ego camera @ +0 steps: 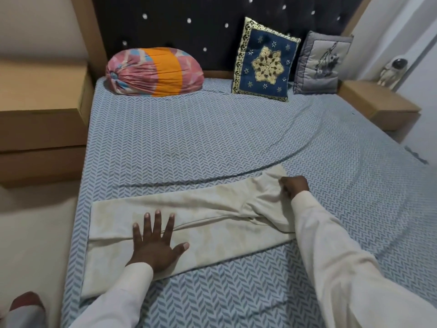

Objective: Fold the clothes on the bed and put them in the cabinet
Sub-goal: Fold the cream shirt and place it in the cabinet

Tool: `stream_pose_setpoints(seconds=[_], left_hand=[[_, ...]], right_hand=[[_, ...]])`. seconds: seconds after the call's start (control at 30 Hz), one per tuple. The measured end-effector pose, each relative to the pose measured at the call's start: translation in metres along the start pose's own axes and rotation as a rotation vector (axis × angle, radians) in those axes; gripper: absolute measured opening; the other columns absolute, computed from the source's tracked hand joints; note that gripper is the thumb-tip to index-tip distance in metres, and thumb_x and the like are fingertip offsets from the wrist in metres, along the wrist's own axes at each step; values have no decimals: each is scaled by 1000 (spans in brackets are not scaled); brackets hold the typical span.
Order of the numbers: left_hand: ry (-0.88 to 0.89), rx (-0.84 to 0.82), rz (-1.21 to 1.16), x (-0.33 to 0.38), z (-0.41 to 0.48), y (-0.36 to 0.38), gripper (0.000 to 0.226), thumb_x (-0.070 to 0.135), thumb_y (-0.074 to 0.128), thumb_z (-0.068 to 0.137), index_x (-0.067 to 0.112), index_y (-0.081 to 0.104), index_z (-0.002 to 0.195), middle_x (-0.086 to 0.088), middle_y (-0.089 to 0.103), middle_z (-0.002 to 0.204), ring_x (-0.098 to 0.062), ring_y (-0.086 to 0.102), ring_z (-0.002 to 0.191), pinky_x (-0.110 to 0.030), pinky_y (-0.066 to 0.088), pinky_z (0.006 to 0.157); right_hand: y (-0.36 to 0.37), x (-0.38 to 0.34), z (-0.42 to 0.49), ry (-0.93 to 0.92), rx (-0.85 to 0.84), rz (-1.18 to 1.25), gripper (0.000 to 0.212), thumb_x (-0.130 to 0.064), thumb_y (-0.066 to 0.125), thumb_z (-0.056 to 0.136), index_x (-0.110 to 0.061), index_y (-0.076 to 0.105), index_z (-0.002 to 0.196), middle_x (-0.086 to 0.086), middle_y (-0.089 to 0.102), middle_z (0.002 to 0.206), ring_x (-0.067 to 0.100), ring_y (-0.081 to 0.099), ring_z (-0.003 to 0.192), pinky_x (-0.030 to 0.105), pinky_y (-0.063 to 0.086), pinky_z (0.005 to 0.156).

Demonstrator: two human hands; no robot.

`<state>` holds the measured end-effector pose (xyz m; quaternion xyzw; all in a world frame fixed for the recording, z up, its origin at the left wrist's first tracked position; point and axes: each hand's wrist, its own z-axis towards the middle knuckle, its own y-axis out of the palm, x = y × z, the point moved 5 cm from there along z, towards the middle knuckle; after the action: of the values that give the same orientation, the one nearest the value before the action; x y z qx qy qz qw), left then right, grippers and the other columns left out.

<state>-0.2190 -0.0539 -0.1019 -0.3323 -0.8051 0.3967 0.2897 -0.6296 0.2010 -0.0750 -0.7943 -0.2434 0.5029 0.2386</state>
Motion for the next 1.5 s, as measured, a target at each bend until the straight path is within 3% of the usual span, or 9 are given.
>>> stream_pose_setpoints(seconds=[0.23,0.4,0.53,0.63,0.7,0.93,1.2,1.33,1.5], left_hand=[[-36,-11,64,-1,4,0,102,91,6,70,34,-29,146,-4,-39,152,-32,-38,139,-57,-22,108],[-28,434,59,-19,6,-55,79,66,19,84,15,56,131,-15,60,120,-39,55,109,-52,44,91],[-87,436,60,-68,24,-36,86,73,9,85,24,21,155,-9,21,161,-34,11,149,-53,-2,114],[-63,486,78,-74,30,-25,77,69,21,90,24,27,153,-9,22,160,-33,12,149,-56,6,117],[-65,516,91,-72,28,-25,76,67,23,91,24,29,153,-10,23,160,-34,12,149,-57,8,117],[-77,540,98,-76,30,-23,76,68,21,91,26,22,154,-9,18,161,-32,5,150,-58,5,118],[-119,508,79,-80,30,-23,81,73,8,88,30,12,155,-6,10,163,-30,-1,150,-53,-6,118],[-122,507,63,-77,31,-28,83,75,4,85,31,7,155,-5,7,163,-30,-3,150,-51,-11,116],[-138,461,62,-77,31,-26,83,77,-6,80,37,-12,152,-1,-9,163,-27,-16,149,-49,-15,115]], right_hand=[[-26,13,-64,52,212,47,63,-42,62,82,-4,49,130,26,55,131,42,54,120,42,42,99],[-12,-14,-50,-281,176,-398,48,-41,45,95,-33,36,141,15,50,140,39,41,128,52,28,106],[6,-31,-15,-302,-54,-484,52,-49,38,94,-54,26,144,14,53,140,37,45,130,53,22,111],[20,-38,15,-379,-263,-402,45,-46,52,83,-70,41,119,9,66,114,29,64,95,45,48,95],[21,-47,10,-409,-343,-368,35,-18,59,85,-45,62,108,6,66,109,25,61,90,37,49,85],[-4,-11,14,-157,86,-129,33,-15,48,95,0,66,119,21,65,120,35,59,113,34,49,88],[8,-41,-42,-346,326,-386,51,-33,54,93,-20,42,141,19,44,137,39,41,127,51,37,102],[73,-17,-96,-757,116,-789,43,-43,37,96,-15,54,124,15,55,122,38,51,111,47,45,92],[50,9,-71,-439,183,-715,59,-41,42,98,-3,37,142,22,38,140,42,42,124,47,35,104]])
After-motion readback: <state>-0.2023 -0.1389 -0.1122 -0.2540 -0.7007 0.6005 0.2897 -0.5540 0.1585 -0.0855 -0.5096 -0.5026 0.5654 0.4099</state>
